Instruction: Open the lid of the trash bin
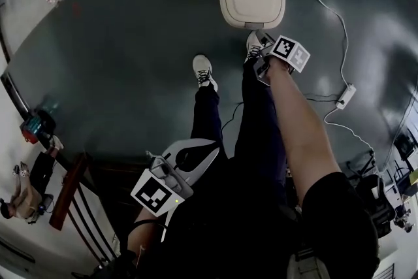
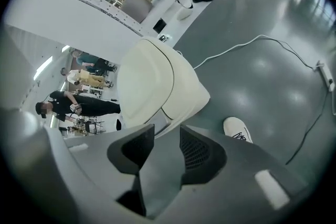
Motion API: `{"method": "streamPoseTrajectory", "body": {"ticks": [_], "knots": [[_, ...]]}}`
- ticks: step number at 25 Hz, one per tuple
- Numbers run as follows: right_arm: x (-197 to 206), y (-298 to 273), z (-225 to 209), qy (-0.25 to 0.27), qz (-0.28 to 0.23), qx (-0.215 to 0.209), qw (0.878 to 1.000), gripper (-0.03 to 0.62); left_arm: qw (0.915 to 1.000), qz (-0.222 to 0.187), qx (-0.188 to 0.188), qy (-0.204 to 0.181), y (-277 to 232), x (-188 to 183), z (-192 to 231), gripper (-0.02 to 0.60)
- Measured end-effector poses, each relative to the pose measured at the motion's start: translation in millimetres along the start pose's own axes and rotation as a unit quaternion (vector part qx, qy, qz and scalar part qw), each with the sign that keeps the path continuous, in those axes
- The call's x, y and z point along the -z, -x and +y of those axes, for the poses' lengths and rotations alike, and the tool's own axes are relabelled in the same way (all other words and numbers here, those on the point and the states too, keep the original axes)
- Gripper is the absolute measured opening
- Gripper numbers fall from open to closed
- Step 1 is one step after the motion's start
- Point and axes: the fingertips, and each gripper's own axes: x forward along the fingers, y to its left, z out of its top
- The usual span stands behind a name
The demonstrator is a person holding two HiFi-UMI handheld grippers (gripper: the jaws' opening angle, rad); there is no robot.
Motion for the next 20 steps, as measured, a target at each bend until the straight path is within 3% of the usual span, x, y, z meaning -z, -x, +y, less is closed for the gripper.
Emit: {"method": "streamPoseTrajectory", "body": {"ticks": [7,20], "knots": [[2,-13,-6,-0.017,0.002,0.006,1.0,0.207,0.9999,0.004,0.0,0.013,-4,10,6,0.002],[4,-16,-8,-0.005,0.003,0.024,1.0,0.187,0.9997,-0.004,-0.002,0.024,0,6,18,0.002]]}}
